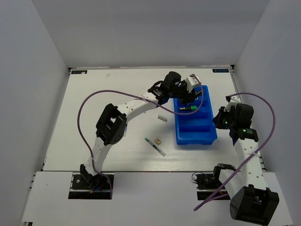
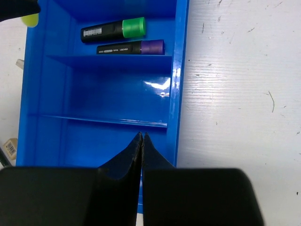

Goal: Sort the stationery into containers
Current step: Place the pen in the storage box.

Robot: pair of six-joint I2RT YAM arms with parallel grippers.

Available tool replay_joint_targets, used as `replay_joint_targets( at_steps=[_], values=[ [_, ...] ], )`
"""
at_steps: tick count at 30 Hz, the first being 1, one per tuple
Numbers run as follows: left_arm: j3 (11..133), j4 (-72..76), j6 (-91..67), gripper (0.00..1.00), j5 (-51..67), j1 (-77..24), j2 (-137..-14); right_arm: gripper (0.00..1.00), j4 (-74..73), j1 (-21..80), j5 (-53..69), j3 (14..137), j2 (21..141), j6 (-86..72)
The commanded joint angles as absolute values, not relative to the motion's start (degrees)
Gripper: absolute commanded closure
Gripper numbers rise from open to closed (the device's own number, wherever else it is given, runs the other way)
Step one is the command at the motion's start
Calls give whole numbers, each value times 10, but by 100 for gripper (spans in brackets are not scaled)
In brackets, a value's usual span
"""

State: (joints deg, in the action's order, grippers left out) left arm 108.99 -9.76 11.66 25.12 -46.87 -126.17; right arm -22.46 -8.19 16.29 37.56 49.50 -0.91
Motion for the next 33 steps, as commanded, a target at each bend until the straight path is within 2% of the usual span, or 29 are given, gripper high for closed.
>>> replay_joint_targets(
  at_steps=[1, 14, 16, 18, 19, 21, 22, 24, 26, 28, 31, 33],
  values=[
    [1092, -18, 127, 100, 228, -475, -1266, 100, -208, -85, 156, 374, 494, -4],
    [1086, -4, 115, 90, 160, -473, -1316, 94, -210, -89, 155, 376, 500, -2],
    [1087, -4, 112, 82, 156, -474, -1320, 91, -211, -88, 156, 376, 501, -3],
    [1087, -3, 106, 79, 150, -472, -1321, 88, -212, -88, 155, 377, 500, -4],
    [1086, -4, 106, 71, 148, -470, -1322, 85, -211, -89, 154, 376, 500, -5],
    [1084, -4, 99, 66, 147, -470, -1321, 78, -209, -89, 154, 375, 501, -4],
    [1082, -4, 98, 54, 146, -470, -1319, 75, -211, -90, 154, 375, 501, -4],
    [1071, 10, 91, 47, 143, -469, -1313, 67, -210, -90, 153, 375, 501, -4],
    [1066, 22, 80, 36, 142, -469, -1305, 63, -210, -92, 152, 374, 500, -4],
    [1062, 24, 66, 32, 139, -470, -1298, 62, -210, -92, 152, 374, 498, -4],
    [1060, 18, 59, 32, 141, -470, -1289, 62, -209, -94, 152, 374, 497, -5],
    [1050, 27, 44, 41, 135, -469, -1267, 62, -210, -96, 155, 373, 495, -4]
  ],
)
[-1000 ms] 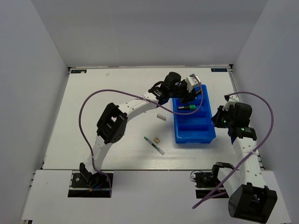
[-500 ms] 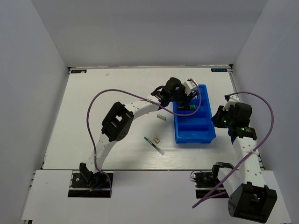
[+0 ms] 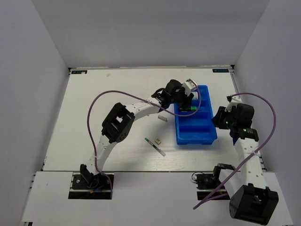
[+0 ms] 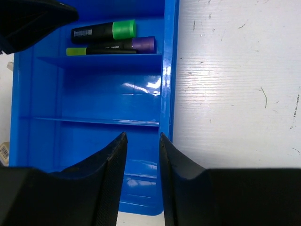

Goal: Sort the stationery into containers
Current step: Place the pen in the storage box, then pick up the stationery from the center of the board.

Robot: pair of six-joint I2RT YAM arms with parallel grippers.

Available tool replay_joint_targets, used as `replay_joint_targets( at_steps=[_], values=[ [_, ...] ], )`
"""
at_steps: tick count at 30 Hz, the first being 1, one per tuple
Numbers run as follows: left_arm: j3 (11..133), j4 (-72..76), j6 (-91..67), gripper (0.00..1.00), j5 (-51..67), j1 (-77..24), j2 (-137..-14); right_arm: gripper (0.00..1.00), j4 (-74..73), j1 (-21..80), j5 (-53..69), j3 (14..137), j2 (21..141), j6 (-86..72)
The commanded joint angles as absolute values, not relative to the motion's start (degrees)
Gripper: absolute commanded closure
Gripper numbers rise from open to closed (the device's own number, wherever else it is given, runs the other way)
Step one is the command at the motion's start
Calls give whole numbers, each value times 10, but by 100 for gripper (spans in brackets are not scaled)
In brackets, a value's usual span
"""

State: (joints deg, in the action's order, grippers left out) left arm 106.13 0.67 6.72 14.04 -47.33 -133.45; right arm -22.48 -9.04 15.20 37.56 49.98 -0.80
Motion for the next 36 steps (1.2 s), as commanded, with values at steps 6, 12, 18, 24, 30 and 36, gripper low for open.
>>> replay_joint_targets(
  at_steps=[6, 12, 18, 24, 30, 36],
  values=[
    [937, 6, -39, 95, 84, -456, -1116, 100, -216, -95, 240, 369, 483, 44],
    [814, -287, -213, 41, -83, -375, -891, 68, -331, -37, 508, 451, 591, 206],
    [617, -424, -291, 27, -50, -252, -738, 61, -449, 106, 447, 672, 755, 283],
    [552, -412, -275, 25, -17, -192, -742, 51, -487, 269, 285, 860, 951, 229],
    [557, -416, -259, 26, -1, -191, -787, 41, -492, 324, 186, 926, 1081, 181],
    [541, -402, -239, 26, -1, -189, -771, 40, -457, 350, 90, 927, 1130, 176]
  ],
)
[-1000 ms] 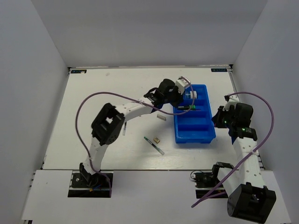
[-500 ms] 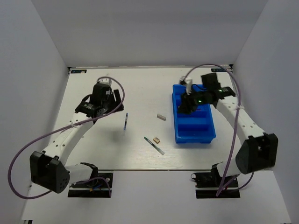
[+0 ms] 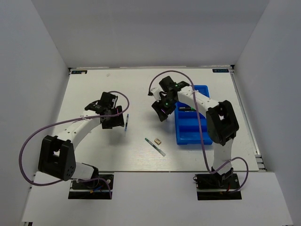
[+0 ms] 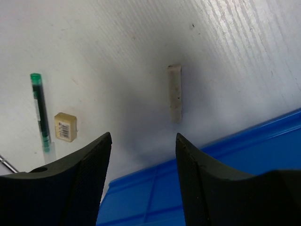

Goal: Sort the stationery into containers
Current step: Pick up the stationery from the center of the board.

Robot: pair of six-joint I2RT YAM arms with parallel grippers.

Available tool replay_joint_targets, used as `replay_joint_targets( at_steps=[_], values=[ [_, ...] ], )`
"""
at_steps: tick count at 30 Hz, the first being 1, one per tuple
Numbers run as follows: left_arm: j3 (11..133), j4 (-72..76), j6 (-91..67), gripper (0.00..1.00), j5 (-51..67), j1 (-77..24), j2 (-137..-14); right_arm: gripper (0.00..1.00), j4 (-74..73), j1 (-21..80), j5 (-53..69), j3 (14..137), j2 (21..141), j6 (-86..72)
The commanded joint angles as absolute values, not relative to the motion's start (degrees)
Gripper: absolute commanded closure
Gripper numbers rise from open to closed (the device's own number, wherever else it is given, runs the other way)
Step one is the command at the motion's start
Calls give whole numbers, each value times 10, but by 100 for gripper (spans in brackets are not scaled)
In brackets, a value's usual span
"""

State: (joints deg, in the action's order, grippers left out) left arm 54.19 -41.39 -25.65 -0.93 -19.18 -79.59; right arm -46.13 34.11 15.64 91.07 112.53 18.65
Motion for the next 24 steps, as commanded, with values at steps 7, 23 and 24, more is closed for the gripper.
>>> replay_joint_targets(
  at_steps=[7, 23, 24],
  values=[
    [521, -416, -211, 26, 29, -185, -728, 40, -423, 358, 58, 905, 1168, 185],
    [399, -320, -146, 26, 148, -185, -587, 94, -412, 364, 71, 919, 1221, 194],
    [400, -323, -145, 26, 149, -185, -584, 100, -413, 365, 87, 920, 1212, 196]
  ],
)
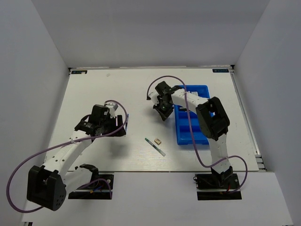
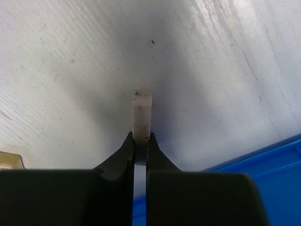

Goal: Sort the stationery into containers
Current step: Pick up the stationery from the center of the board, then place the stationery in the storage box.

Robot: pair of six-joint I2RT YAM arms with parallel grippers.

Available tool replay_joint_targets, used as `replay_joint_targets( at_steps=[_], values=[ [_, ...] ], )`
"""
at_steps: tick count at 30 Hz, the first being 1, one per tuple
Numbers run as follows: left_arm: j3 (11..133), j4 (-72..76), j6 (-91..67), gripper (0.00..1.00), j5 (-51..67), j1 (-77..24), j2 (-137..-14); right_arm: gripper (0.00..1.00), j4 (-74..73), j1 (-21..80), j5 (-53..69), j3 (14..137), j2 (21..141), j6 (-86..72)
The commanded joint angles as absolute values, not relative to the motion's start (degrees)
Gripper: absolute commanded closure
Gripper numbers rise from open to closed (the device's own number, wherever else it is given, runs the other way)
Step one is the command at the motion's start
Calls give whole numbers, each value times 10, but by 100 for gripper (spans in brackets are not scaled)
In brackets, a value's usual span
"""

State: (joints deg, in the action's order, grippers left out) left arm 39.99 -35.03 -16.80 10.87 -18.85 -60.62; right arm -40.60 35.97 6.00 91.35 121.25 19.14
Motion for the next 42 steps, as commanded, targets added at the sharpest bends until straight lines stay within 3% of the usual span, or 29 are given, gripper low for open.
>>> replay_joint_targets(
  at_steps=[1, 5, 9, 10, 12, 13, 14, 19, 20, 24, 32, 33, 37, 39, 42],
  values=[
    [398, -320, -142, 26, 160, -186, -574, 100, -419, 366, 95, 922, 1208, 196],
    [382, -298, -132, 25, 204, -185, -560, 100, -479, 373, 183, 949, 1133, 198],
    [367, -262, -131, 28, 311, -192, -555, 100, -490, 372, 84, 951, 1044, 209],
    [366, -254, -129, 38, 318, -203, -556, 100, -492, 369, 10, 947, 1002, 216],
    [365, -227, -128, 48, 330, -223, -569, 100, -486, 365, -58, 900, 970, 240],
    [372, -222, -128, 62, 331, -230, -583, 100, -474, 364, -89, 883, 919, 255],
    [386, -228, -129, 64, 331, -235, -600, 100, -470, 363, -104, 853, 905, 268],
    [510, -272, -116, 62, 237, -365, -684, 100, -486, 333, -194, 756, 818, 290],
    [527, -294, -119, 55, 196, -390, -731, 100, -488, 319, -192, 748, 814, 292],
    [607, -307, -128, 38, 145, -446, -830, 100, -479, 286, -138, 696, 809, 298],
    [680, -325, -156, 31, 87, -525, -933, 100, -442, 228, -57, 700, 881, 300],
    [682, -324, -166, 29, 69, -531, -936, 97, -445, 220, -40, 704, 895, 299],
    [684, -326, -192, 26, 50, -539, -950, 60, -467, 207, -6, 722, 911, 295],
    [676, -316, -202, 26, 49, -541, -955, 47, -472, 200, 16, 725, 919, 293],
    [676, -309, -209, 26, 47, -546, -962, 43, -475, 193, 26, 725, 919, 288]
  ],
)
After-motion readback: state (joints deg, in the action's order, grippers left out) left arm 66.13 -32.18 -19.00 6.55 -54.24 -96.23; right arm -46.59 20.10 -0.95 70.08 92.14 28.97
